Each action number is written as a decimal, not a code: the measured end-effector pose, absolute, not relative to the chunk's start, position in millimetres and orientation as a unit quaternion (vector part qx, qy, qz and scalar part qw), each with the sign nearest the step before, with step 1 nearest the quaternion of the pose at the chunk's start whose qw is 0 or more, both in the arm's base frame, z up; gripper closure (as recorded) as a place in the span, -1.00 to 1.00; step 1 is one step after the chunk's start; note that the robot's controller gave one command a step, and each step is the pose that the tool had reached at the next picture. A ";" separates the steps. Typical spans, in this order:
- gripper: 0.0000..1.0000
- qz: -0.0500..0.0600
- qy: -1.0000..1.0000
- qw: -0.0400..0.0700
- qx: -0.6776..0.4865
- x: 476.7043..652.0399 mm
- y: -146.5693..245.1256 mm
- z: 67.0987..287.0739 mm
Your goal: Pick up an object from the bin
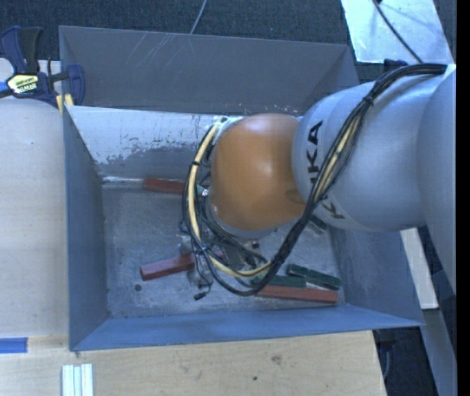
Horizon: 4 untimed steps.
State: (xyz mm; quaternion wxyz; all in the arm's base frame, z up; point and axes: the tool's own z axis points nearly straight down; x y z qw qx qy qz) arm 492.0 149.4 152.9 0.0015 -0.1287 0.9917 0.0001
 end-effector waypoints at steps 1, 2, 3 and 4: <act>1.00 0.000 0.992 0.002 -0.129 492.2 149.5 160.5; 1.00 0.000 0.992 0.002 -0.129 492.3 149.6 166.3; 1.00 0.000 0.992 0.002 -0.129 492.5 149.6 170.5; 1.00 0.000 0.992 0.003 -0.129 492.8 149.7 172.8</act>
Offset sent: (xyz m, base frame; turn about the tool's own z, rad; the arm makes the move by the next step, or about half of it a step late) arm 0.0000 -0.0001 0.0084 0.0000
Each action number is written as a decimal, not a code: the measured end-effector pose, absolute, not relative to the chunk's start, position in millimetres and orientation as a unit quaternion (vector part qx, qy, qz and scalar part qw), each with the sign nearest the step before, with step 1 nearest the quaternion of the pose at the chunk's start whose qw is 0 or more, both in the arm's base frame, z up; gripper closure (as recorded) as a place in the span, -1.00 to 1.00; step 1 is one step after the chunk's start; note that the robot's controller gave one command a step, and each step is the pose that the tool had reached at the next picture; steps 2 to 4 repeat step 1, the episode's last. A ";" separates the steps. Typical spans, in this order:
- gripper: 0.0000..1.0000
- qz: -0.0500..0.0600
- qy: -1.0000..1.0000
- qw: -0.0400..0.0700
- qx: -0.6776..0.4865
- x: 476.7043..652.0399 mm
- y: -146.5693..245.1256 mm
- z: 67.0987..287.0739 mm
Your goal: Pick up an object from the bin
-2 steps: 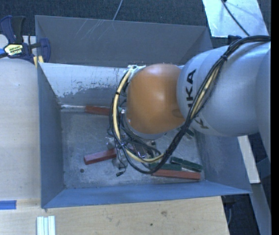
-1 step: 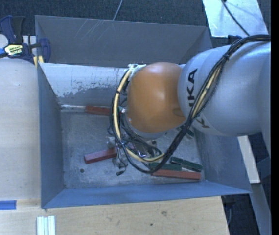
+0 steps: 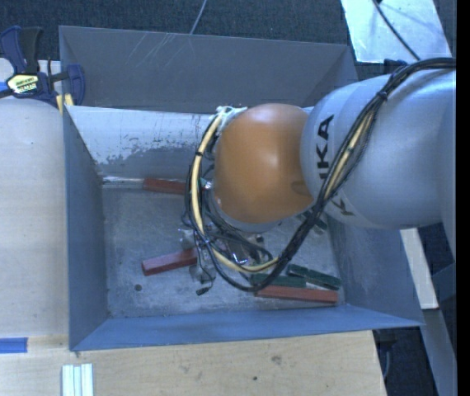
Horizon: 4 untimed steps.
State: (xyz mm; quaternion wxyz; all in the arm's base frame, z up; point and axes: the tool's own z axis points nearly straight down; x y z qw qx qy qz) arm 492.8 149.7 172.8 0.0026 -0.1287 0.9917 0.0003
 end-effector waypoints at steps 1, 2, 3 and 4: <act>1.00 0.000 0.992 0.002 -0.128 492.8 149.7 174.6; 1.00 0.000 0.992 0.002 -0.128 492.8 149.7 174.6; 1.00 0.000 0.992 0.002 -0.128 492.8 149.7 174.6; 1.00 0.000 0.992 0.002 -0.128 492.8 149.7 174.6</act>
Offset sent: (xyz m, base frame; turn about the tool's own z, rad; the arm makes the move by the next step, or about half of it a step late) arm 0.0000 0.0000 0.0249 0.0000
